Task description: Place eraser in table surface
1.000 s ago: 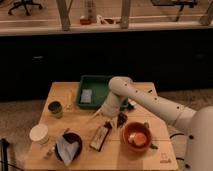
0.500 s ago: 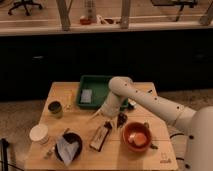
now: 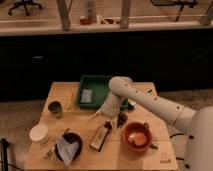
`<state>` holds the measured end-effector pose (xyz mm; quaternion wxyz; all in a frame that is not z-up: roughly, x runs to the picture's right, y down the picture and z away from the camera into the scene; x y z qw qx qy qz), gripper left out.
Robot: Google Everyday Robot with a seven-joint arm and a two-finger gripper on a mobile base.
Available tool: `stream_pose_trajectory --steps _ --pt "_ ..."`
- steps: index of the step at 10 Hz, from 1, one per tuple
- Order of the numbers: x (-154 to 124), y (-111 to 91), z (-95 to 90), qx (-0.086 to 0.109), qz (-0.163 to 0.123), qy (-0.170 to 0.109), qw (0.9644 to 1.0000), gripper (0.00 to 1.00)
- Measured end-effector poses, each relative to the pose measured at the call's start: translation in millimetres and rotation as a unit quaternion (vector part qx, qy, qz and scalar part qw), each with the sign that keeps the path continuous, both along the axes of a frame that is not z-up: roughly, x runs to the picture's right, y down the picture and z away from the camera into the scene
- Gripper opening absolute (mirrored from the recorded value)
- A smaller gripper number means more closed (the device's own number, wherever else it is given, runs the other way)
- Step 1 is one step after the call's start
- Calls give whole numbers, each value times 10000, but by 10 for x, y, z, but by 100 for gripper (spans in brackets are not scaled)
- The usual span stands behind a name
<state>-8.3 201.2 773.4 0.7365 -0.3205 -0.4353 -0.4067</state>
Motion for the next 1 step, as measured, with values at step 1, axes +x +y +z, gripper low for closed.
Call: stream_pose_trajectory --steps 1 --pt "0 0 0 0 0 0 10000 80"
